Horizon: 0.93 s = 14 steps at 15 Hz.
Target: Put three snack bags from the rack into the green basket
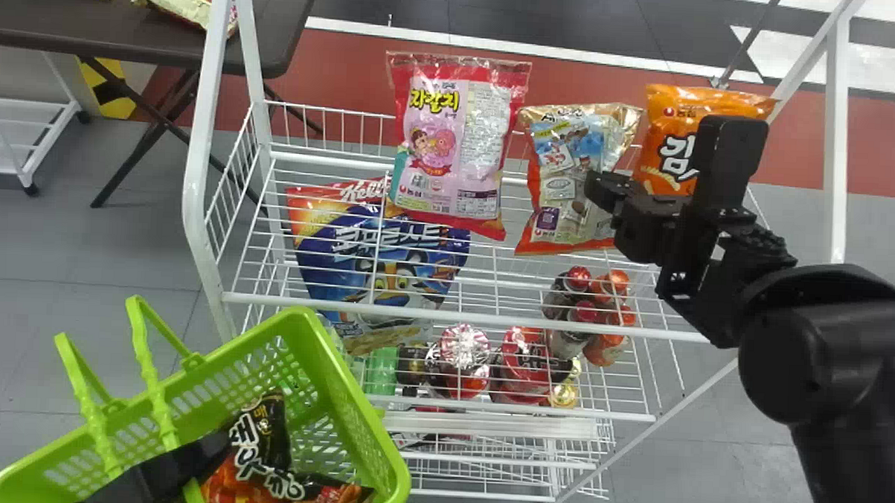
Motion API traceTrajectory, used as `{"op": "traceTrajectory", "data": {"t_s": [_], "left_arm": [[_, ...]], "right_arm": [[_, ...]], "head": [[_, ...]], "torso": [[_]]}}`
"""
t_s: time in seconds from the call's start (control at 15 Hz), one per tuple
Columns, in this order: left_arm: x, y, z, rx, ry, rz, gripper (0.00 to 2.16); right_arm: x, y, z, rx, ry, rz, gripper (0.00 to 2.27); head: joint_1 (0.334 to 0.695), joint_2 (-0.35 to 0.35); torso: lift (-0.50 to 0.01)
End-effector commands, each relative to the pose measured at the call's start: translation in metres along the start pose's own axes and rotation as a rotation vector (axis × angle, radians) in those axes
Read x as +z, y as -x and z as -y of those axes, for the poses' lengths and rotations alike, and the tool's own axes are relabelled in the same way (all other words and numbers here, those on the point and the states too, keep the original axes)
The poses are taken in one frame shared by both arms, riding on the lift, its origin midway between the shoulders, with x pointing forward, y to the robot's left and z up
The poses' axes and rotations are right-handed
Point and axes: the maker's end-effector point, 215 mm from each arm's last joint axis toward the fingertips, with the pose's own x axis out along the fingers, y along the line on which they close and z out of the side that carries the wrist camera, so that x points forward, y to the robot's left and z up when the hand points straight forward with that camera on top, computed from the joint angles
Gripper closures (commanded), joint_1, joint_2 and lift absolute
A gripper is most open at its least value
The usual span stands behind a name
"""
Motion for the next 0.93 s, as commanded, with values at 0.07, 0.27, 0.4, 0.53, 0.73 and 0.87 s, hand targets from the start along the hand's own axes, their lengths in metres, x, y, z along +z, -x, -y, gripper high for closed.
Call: {"op": "traceTrajectory", "data": {"t_s": [0.07, 0.27, 0.4, 0.53, 0.73, 0.87], "left_arm": [[-0.002, -0.003, -0.003, 0.005, 0.002, -0.009, 2.15], [-0.008, -0.005, -0.016, 0.054, 0.003, -0.033, 2.15], [-0.013, -0.007, -0.022, 0.075, -0.002, -0.052, 2.15], [-0.018, -0.010, -0.032, 0.110, -0.021, -0.080, 2.15], [-0.029, -0.018, -0.045, 0.149, -0.037, -0.127, 2.15], [-0.033, -0.022, -0.048, 0.160, -0.042, -0.149, 2.15]], "right_arm": [[-0.004, 0.013, -0.006, 0.022, -0.013, -0.025, 2.25], [-0.016, 0.033, -0.027, 0.087, -0.045, -0.088, 2.25], [-0.024, 0.052, -0.049, 0.157, -0.076, -0.150, 2.25], [-0.031, 0.071, -0.074, 0.247, -0.114, -0.206, 2.25], [-0.040, 0.093, -0.112, 0.366, -0.143, -0.271, 2.25], [-0.046, 0.104, -0.135, 0.430, -0.158, -0.305, 2.25]], "head": [[0.695, -0.144], [0.695, -0.147], [0.695, -0.141], [0.695, -0.132], [0.695, -0.102], [0.695, -0.088]], "torso": [[0.000], [0.000], [0.000], [0.000], [0.000], [0.000]]}}
